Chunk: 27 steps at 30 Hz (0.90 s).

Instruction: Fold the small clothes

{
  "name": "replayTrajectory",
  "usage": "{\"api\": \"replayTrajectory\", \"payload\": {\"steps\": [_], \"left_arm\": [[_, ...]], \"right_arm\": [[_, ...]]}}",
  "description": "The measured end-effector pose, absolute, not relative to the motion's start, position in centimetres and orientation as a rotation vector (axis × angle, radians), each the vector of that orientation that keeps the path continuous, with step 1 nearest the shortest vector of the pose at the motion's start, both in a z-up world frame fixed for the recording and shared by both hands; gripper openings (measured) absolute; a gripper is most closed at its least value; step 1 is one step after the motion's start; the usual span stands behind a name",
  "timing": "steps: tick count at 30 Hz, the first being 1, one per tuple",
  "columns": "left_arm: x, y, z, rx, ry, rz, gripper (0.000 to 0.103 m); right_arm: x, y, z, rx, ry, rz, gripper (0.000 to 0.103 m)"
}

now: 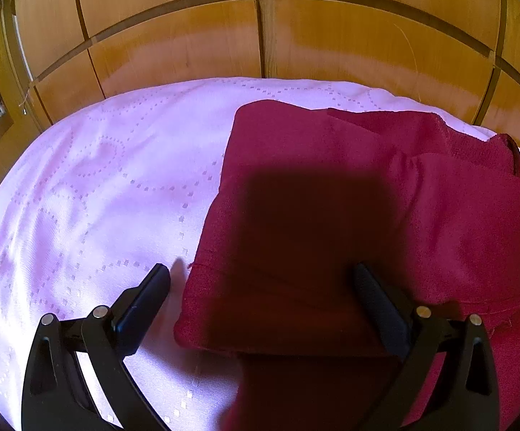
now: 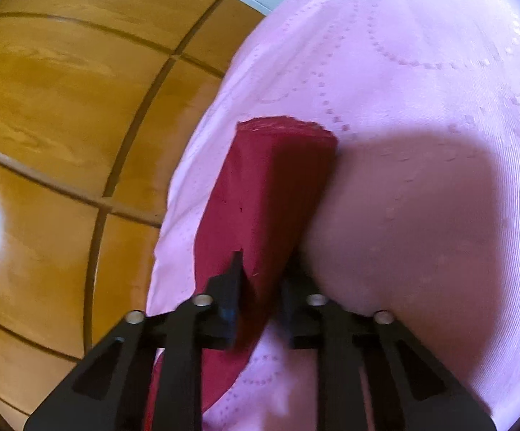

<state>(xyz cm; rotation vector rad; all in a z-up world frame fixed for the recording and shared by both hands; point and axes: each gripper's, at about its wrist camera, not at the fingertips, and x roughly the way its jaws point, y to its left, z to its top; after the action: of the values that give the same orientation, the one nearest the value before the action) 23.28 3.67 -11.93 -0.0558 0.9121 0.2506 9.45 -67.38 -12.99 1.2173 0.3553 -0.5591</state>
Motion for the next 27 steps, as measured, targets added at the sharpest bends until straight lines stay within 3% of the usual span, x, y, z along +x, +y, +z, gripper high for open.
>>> {"api": "replayTrajectory", "payload": {"steps": [12,27], "left_arm": [[23.5,4.5,-11.8,-0.102,0.926,0.228,0.101],[17.6,5.5,-8.6,-0.275,0.844,0.108,0.101]], "right_arm": [[9.4,-66.0,-8.4,1.136,0.362,-0.507,0.009],[16.3,-51.3,2.5,0.808,0.406,-0.196,0.009]]}}
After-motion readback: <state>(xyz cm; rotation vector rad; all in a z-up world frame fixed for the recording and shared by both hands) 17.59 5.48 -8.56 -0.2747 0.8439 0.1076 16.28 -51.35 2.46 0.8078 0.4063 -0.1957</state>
